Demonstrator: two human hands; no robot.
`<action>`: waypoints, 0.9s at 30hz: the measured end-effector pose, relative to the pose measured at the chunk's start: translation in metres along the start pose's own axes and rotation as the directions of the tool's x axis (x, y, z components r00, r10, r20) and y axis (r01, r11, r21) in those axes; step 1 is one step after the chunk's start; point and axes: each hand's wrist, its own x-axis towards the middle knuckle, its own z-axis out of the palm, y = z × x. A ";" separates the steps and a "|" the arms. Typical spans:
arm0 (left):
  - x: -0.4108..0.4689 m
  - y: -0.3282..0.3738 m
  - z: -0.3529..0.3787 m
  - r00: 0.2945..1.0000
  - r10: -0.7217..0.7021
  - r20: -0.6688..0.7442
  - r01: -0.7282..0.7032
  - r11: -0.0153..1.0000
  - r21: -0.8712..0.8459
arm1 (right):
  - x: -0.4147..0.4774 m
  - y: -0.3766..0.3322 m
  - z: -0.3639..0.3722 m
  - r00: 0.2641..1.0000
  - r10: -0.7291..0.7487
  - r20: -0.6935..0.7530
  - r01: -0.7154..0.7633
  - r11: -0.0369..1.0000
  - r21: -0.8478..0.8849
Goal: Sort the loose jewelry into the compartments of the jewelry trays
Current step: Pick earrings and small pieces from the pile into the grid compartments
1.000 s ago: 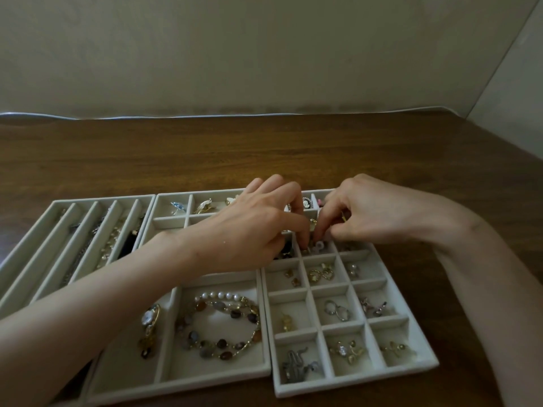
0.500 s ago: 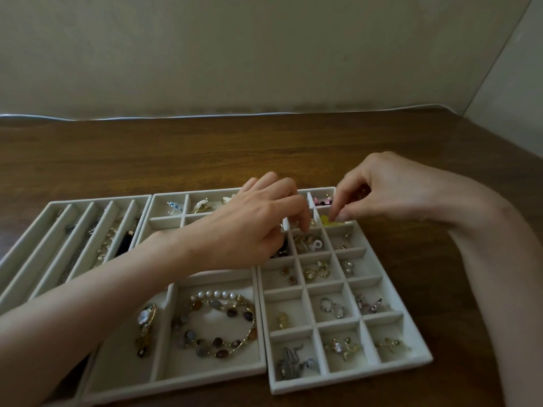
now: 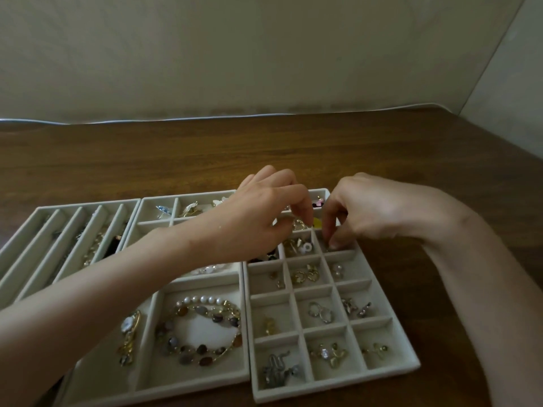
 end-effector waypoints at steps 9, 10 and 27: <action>0.011 0.024 -0.006 0.975 -0.222 0.020 0.222 0.975 -0.006 | 0.002 -0.008 0.004 0.996 0.052 -0.078 -0.058 0.995 -0.082; 0.011 0.025 -0.005 0.973 -0.230 0.012 0.230 0.973 -0.003 | 0.002 -0.009 0.004 0.995 0.049 -0.090 -0.056 0.995 -0.085; 0.002 0.013 0.019 0.959 -0.164 -0.231 0.157 0.986 -0.049 | 0.000 0.005 0.007 0.991 -0.070 -0.112 0.071 0.997 0.007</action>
